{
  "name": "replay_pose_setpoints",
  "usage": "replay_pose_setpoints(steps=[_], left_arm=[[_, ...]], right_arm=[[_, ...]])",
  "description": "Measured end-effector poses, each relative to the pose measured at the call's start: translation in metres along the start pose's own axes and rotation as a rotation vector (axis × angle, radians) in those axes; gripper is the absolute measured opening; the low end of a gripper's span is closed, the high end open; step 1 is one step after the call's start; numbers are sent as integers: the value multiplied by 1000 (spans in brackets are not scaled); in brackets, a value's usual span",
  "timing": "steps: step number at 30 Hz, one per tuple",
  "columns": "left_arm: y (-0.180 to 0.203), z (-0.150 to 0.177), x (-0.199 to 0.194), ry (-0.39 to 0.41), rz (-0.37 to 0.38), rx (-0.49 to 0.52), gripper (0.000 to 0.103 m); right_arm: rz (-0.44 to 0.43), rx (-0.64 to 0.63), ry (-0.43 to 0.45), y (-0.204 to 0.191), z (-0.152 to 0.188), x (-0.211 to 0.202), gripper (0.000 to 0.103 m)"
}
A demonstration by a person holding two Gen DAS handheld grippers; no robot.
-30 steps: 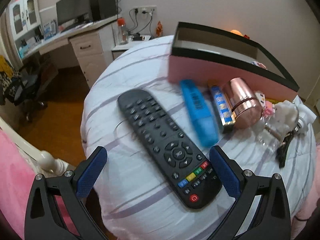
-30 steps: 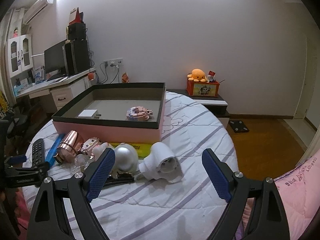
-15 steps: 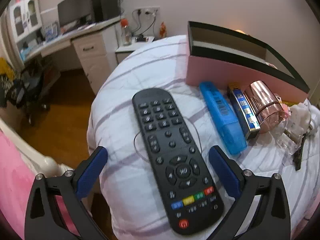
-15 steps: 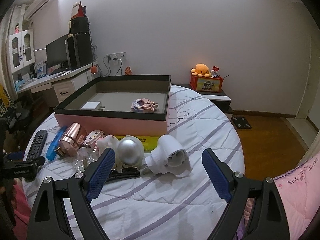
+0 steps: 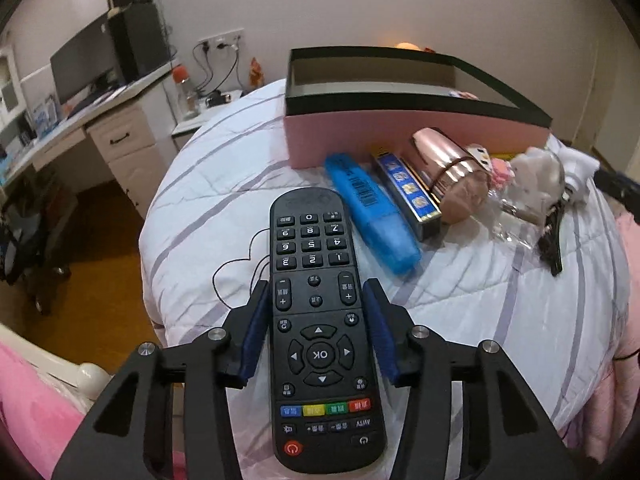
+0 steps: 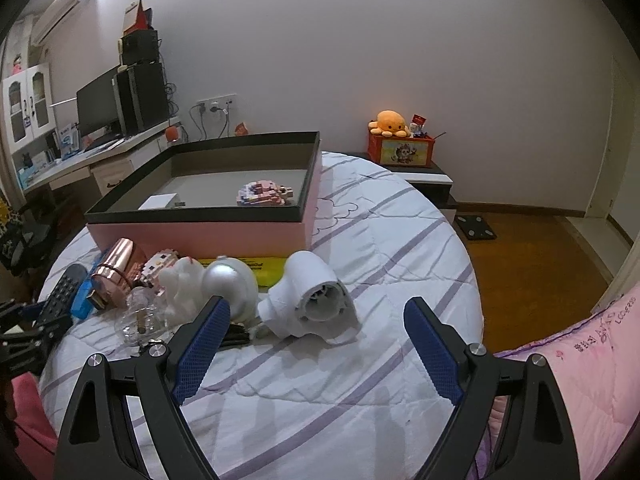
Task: Organize rigid objects
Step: 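Grasp the black remote with the left tool while the right tool grasps the white hair dryer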
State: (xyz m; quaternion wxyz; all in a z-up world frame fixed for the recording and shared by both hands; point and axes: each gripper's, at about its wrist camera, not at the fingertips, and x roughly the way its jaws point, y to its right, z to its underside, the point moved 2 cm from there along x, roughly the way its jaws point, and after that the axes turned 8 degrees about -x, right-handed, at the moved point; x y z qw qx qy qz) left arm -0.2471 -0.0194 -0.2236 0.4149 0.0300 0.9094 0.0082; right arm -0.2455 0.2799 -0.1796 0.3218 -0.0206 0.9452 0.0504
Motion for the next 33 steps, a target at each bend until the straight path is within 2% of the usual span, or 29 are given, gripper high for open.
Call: replay_pose_setpoints(steps=[3,5,8,9,16,20,27,28,29,30,33], left_arm=[[-2,-2,4,17,-55,-2,71],[-4,-3,7,18,-52,-24,72],[-3,-4,7,27,-13,-25,55],[-3,-3,6,29,-3,-23,45],[-9,-5,4,8,53,-67,44],[-7,-6,6,5,46,-55,44],[-7,-5,6,14,46,-49,44],[-7,-5,7,17,45,-51,44],[-7,-5,6,19,44,-52,44],[-6,-5,6,20,41,-55,44],[-5,-4,4,28,37,-54,44]], right_arm=[[6,17,-14,5,1,5,90],[17,21,-21,8,2,9,90],[14,33,-44,11,3,18,90],[10,34,-49,11,4,20,90],[-36,13,-80,2,-1,42,90],[-55,10,-88,2,-6,50,90],[-154,78,-131,15,2,64,89],[-162,74,-124,15,2,62,83],[-173,71,-119,14,2,60,70],[-180,71,-114,13,2,59,64],[-174,48,-113,9,3,54,64]])
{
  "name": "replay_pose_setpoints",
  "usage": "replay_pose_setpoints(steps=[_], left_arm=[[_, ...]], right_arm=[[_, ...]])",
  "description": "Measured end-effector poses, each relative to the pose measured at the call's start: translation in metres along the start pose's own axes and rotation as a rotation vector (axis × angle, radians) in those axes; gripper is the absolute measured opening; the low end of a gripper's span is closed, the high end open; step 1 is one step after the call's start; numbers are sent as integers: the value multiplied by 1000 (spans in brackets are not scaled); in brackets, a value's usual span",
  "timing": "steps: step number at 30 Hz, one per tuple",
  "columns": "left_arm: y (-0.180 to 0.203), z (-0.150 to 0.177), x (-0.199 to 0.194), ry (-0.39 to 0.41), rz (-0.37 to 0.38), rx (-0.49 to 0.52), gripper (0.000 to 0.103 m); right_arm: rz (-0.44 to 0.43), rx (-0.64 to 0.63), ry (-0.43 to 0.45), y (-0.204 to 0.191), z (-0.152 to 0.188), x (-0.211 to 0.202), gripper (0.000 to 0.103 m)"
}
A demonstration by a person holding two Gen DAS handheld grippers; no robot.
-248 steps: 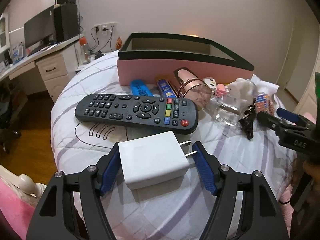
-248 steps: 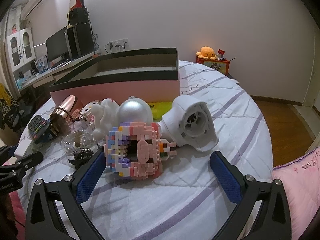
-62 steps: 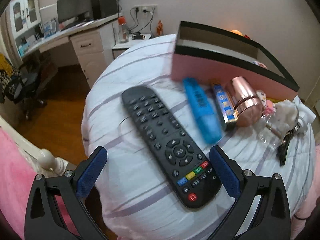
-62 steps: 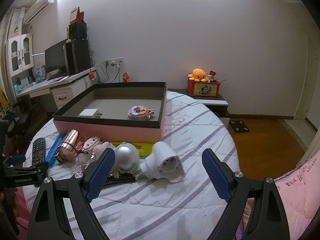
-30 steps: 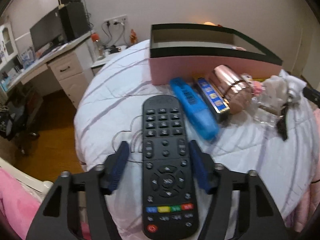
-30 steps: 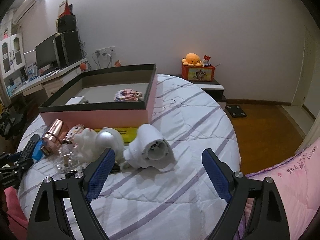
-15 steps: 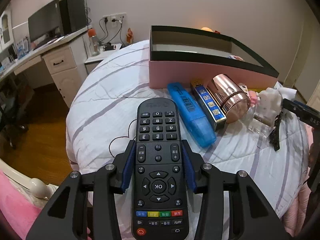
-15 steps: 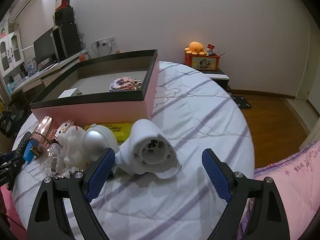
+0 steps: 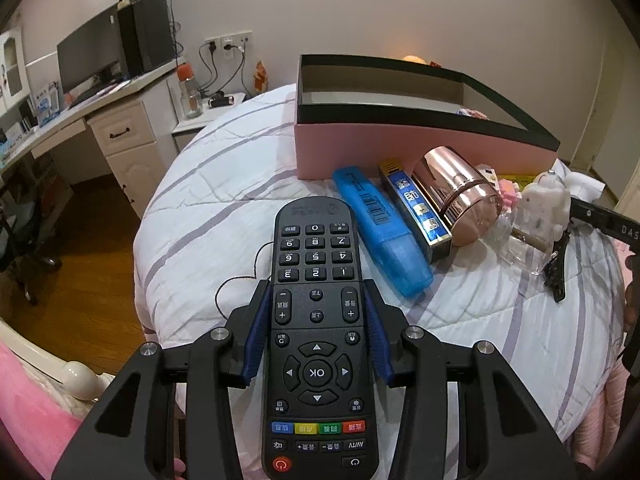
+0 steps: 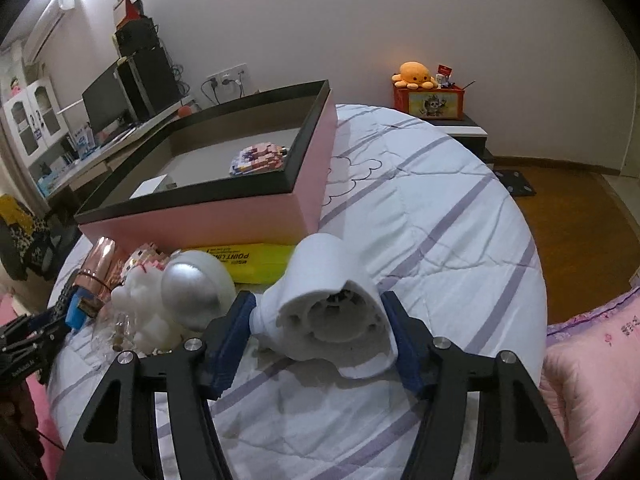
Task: Organize rigid objects
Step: 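Grasp the black remote with the left tool while the right tool grasps the white hair dryer, then lift the remote with the left tool while the right tool carries the hair dryer over the box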
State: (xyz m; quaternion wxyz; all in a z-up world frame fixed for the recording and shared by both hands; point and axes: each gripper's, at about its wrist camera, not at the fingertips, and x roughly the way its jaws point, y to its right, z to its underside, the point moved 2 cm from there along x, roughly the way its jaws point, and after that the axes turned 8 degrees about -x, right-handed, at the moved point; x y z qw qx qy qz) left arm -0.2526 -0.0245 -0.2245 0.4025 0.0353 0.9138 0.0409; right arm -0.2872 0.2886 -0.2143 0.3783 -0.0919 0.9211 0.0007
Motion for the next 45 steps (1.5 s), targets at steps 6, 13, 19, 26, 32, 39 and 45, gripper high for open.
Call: replay_pose_setpoints(steps=[6,13,19,26,32,39,45], left_arm=[[2,0,-10,9,15,4,44],[4,0,-24,39,46,-2,44],[3,-6,-38,63,65,-13,44],[5,-20,-50,115,69,-28,44],[18,-25,-58,139,99,-3,44],[27,-41,-72,214,88,2,44],[32,-51,-81,265,109,-9,44]], right_arm=[[31,-21,36,-5,1,-16,64],[12,-54,88,-15,-6,-38,64],[-3,-56,121,-22,-8,-51,64],[-9,-96,203,-42,-19,-72,64],[-32,-101,218,-46,-19,-76,64],[-35,-104,257,-46,-25,-84,64],[-42,-120,299,-56,-33,-92,64]])
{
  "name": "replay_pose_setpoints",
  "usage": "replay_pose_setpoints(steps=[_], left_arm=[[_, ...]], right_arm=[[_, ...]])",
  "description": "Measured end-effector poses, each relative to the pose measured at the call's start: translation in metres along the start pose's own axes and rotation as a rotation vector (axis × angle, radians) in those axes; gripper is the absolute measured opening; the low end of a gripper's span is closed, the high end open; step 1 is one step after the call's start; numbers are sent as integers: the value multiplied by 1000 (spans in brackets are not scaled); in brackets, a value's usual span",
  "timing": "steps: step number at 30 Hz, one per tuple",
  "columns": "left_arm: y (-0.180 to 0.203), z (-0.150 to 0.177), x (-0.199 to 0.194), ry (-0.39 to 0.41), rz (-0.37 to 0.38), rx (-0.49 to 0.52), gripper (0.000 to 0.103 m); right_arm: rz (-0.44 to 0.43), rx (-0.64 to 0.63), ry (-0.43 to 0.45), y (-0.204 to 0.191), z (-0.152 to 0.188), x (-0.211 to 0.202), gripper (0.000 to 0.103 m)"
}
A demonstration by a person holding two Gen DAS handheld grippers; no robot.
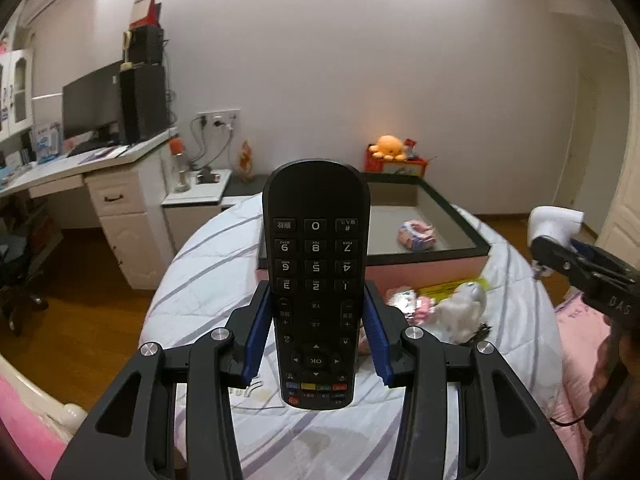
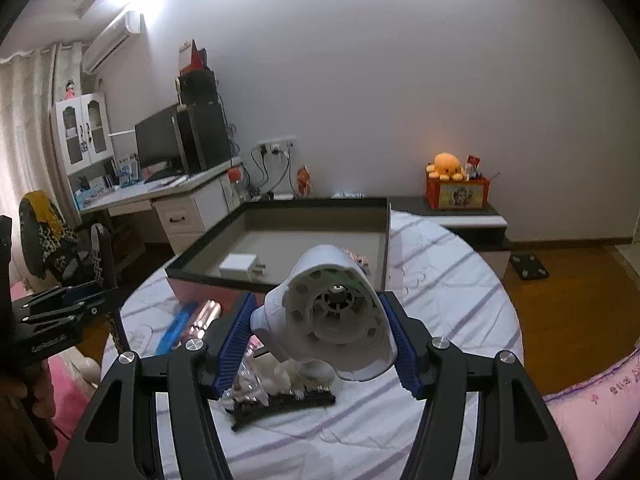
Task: Organize rigid objects
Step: 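Lift the remote with the left tool while the right tool carries the hair dryer over the box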
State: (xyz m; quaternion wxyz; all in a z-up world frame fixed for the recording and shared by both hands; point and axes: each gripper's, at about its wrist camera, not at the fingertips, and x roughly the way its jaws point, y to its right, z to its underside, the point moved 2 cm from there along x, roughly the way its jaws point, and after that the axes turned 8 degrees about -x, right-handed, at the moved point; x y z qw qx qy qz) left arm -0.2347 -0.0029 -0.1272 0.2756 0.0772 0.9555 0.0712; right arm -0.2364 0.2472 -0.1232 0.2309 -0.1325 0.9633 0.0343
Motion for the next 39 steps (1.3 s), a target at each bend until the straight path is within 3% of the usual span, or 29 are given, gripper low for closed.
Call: replay_pose_setpoints(steps=[6,12,21,25,29,39], left_arm=[[5,-17,-17,58,16,-5,44],[16,-46,-50,184,32,-8,44],[25,-69,-82,327,-21,-6,44],[29,-77,-85,358,-42,10,44],[31,-82,-81,363,-12,14,44],[33,-100,-41,340,-31,35,44]], right_arm=[[4,-24,49,-10,-13,-10,64],[27,-45,138,-19,-36,-28,64],[38,-92,270,-37,-68,-55,64],[42,-107,307,-42,-76,-59,64],[43,-115,325,-44,-83,-57,64],[26,-123,301,-39,-94,-24,64]])
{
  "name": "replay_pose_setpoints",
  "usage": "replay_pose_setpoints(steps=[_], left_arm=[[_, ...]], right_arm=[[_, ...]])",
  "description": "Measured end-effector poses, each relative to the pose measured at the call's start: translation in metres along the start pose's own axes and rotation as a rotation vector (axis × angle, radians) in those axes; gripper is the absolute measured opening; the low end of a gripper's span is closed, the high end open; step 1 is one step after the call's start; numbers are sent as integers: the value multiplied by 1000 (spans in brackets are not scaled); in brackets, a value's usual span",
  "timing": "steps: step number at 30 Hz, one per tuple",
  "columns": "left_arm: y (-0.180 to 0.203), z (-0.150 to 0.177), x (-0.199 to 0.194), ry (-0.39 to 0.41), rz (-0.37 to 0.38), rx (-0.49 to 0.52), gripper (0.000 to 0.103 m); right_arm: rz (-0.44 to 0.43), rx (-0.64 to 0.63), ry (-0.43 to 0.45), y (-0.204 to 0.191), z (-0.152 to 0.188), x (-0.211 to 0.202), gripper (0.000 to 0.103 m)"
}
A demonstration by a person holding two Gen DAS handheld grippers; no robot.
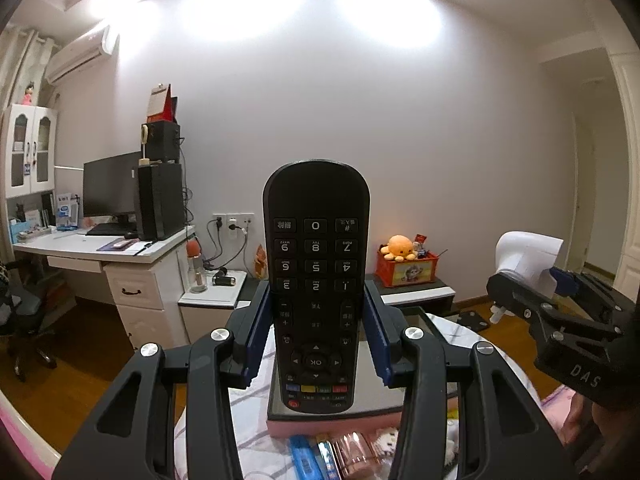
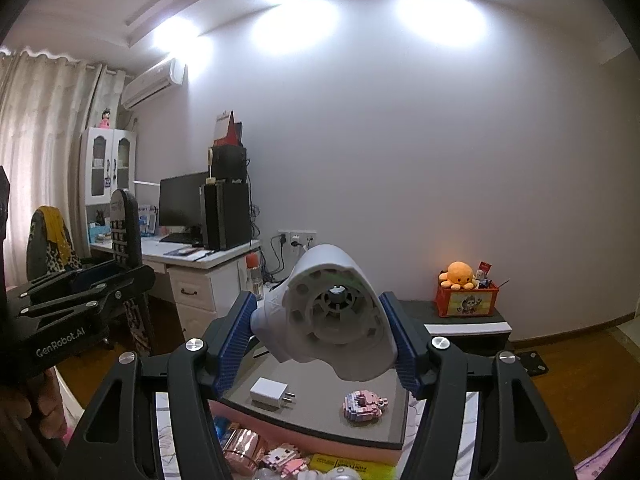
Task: Organize rigid objects
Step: 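Lift the remote with the left tool while the right tool carries the hair dryer over the box, then release the remote and hair dryer into the pink box with both tools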
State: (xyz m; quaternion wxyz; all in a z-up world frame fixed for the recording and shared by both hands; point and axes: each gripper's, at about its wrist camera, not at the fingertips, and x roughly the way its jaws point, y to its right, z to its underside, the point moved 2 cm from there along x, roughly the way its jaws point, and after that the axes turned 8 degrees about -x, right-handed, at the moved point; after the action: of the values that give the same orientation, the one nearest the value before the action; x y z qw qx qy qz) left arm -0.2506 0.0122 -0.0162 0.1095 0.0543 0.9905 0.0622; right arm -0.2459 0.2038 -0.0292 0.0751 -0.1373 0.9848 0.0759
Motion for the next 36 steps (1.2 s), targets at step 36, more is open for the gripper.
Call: replay_pose_setpoints(steps=[36], left_arm=[[-2,83,168,-341,-37,22,80]], right_arm=[[-76,111,-413,34,100,152,76]])
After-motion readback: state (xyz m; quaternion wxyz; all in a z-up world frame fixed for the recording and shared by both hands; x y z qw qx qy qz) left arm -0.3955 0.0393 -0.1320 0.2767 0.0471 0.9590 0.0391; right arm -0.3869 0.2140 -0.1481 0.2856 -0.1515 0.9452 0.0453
